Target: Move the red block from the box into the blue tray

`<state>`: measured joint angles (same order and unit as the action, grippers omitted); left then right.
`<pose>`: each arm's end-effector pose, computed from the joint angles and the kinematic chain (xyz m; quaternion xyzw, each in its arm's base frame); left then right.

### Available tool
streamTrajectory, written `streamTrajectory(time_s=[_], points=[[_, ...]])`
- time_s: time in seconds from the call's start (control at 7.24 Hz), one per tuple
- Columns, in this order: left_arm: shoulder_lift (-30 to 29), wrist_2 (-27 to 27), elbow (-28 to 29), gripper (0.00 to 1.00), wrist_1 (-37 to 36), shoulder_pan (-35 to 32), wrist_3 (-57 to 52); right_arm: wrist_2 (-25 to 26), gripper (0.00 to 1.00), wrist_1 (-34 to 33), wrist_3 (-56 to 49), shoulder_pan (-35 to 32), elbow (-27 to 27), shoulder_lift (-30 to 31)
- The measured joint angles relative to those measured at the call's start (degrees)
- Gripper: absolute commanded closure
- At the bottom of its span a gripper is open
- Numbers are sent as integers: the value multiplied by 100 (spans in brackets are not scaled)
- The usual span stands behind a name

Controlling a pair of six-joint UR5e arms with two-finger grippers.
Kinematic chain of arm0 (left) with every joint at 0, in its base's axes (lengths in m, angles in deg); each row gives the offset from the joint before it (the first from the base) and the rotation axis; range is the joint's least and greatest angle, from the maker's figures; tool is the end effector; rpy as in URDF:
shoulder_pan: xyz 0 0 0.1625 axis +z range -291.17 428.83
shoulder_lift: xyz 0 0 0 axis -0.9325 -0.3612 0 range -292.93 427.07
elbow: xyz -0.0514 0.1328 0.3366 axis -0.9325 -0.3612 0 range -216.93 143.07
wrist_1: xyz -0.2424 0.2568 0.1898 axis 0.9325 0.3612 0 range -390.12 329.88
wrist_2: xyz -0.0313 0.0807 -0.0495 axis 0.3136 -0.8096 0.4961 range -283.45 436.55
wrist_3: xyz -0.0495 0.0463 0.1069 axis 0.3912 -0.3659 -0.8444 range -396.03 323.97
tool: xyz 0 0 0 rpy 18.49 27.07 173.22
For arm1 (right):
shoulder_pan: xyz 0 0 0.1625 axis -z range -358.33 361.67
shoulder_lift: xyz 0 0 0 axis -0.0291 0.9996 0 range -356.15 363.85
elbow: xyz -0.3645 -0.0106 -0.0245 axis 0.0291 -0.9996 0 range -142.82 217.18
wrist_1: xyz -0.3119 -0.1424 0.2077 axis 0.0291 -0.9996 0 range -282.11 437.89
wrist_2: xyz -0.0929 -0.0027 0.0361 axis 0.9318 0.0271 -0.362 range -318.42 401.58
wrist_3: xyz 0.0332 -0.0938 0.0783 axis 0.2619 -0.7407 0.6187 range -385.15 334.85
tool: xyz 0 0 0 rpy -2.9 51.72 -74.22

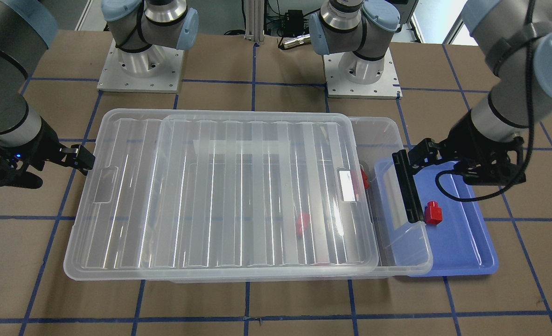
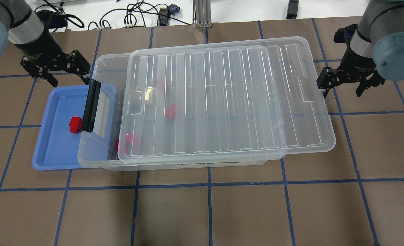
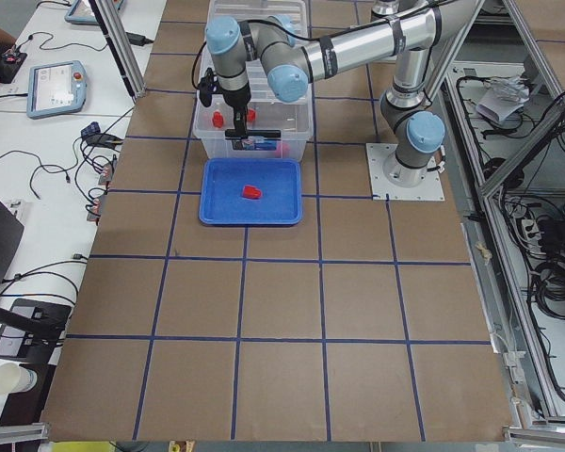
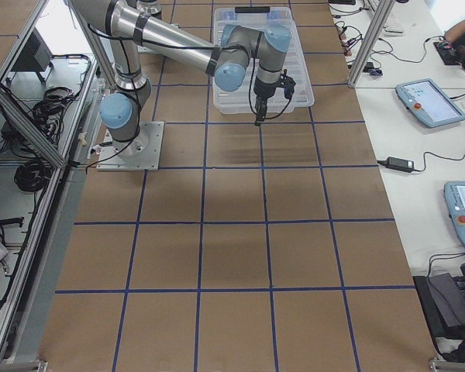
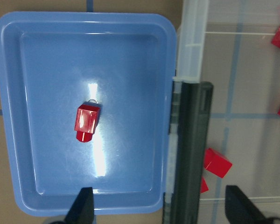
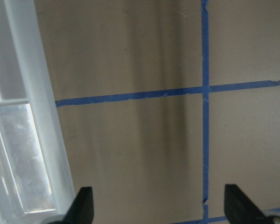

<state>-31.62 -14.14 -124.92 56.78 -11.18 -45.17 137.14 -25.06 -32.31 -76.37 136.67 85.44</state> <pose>-0.0391 -0.5373 0.3474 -0.0072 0.9995 0.0318 0.0008 0.0144 -0.5158 0.2737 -0.0397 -0.9971 -0.0505 0.0406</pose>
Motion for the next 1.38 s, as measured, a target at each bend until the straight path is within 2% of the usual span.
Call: streamTrajectory(time_s=[0.28, 0.55, 1.38], points=[[305, -97, 81, 0, 166, -730, 997, -53, 0, 62, 399, -286, 0, 0], [506, -98, 87, 0, 229, -1060, 1465, -221, 0, 105, 777, -513, 0, -3], [714, 155, 126, 0, 674, -1024, 1404, -305, 0, 93, 1250, -1010, -55, 8]])
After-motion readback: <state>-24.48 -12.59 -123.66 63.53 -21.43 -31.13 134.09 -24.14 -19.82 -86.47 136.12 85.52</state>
